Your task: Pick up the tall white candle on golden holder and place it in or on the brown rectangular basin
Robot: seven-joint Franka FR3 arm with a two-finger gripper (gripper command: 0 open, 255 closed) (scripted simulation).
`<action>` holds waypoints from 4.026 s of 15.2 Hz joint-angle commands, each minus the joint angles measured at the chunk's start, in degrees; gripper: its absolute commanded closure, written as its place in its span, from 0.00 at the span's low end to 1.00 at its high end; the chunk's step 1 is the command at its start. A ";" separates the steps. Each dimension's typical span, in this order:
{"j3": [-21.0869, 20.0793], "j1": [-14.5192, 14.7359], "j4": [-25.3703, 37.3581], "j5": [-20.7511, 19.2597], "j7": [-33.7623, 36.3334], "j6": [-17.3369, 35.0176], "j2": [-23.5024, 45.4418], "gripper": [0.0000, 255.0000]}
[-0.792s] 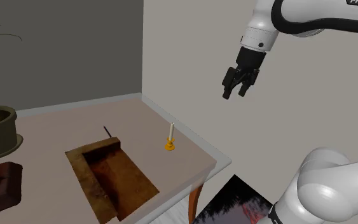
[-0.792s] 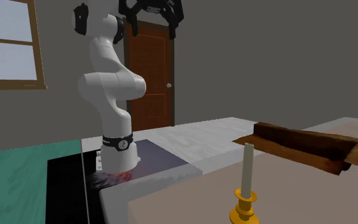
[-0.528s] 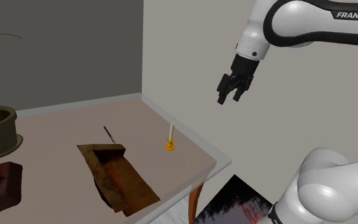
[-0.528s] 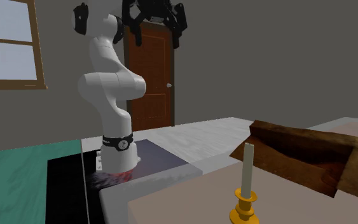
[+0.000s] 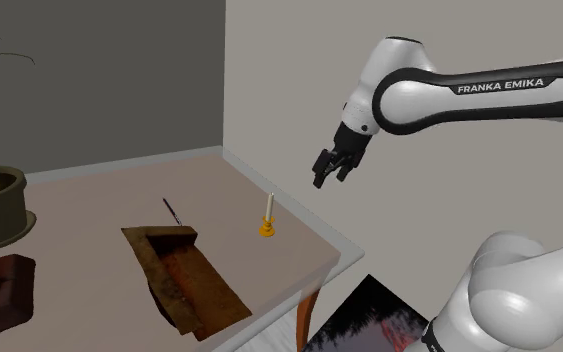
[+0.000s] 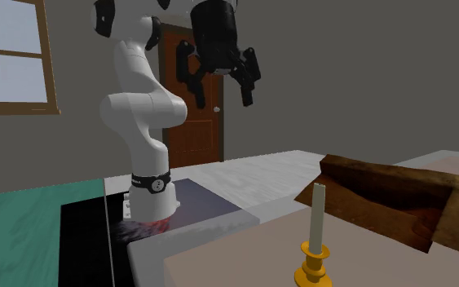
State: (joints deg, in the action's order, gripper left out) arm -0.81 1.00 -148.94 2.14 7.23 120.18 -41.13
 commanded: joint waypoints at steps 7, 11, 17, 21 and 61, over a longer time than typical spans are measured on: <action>-0.49 1.69 -5.47 1.35 -1.66 25.18 13.89 0.00; -0.38 2.79 -4.84 2.35 -3.03 37.20 23.77 0.00; 0.16 4.63 -1.73 4.93 -5.81 49.32 36.08 0.00; 0.19 5.01 -0.55 6.28 -6.89 52.29 40.23 0.00; 0.06 3.95 4.15 1.96 -3.12 36.60 29.23 1.00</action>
State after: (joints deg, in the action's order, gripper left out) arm -0.83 5.00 -145.07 4.13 4.18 157.72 -11.28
